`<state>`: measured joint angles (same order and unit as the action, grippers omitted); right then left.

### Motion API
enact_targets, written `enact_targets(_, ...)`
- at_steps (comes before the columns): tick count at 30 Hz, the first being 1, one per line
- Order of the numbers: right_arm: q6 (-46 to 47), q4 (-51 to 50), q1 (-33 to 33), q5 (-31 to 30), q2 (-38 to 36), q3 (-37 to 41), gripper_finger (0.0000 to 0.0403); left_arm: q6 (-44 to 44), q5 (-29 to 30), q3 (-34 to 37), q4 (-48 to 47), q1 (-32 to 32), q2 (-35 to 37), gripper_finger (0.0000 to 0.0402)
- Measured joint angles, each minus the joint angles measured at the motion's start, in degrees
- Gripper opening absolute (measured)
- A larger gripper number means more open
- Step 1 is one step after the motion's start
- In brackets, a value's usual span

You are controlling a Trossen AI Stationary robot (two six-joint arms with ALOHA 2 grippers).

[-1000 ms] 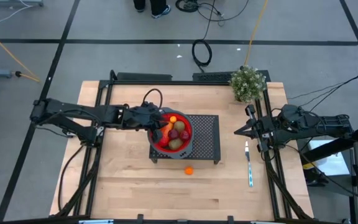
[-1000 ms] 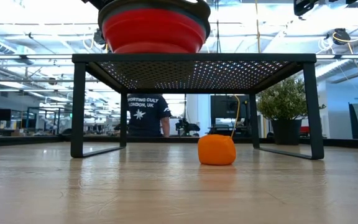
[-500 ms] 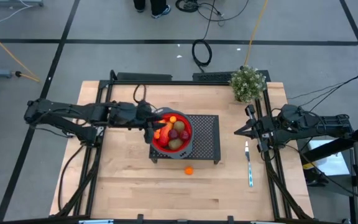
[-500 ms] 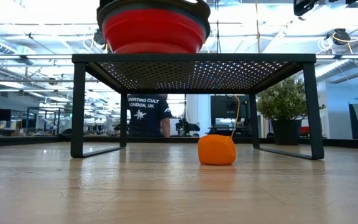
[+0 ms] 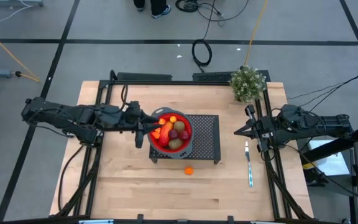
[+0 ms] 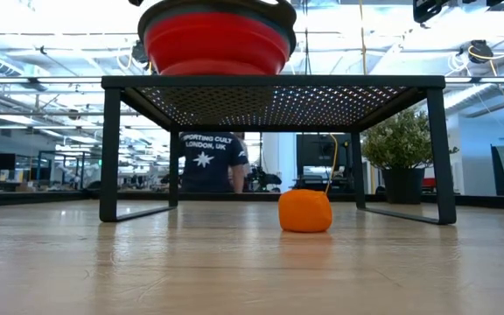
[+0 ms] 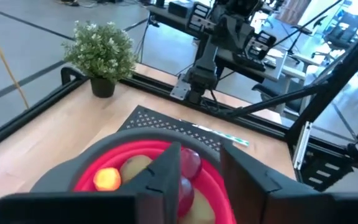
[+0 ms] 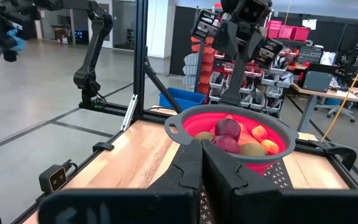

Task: Pick & Place Fruit
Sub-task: Put the tangerine into the red colander on the shelf

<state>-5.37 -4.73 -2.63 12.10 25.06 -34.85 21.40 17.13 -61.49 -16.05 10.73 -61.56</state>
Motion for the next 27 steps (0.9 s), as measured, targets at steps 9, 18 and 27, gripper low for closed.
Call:
enact_targets(9,0.00,0.00,0.00,0.02,0.00,0.00,0.0000,-0.72,-5.54,0.00,-0.33,0.64,0.22,0.0007)
enact_targets(18,0.00,0.00,0.00,0.02,0.00,0.00,0.0000,-4.11,-8.88,0.00,-0.36,0.64,0.22,0.0004)
enact_targets(27,0.02,0.00,0.02,0.02,0.00,0.00,0.0000,-7.84,-10.41,0.00,-2.68,0.60,0.92,0.0002)
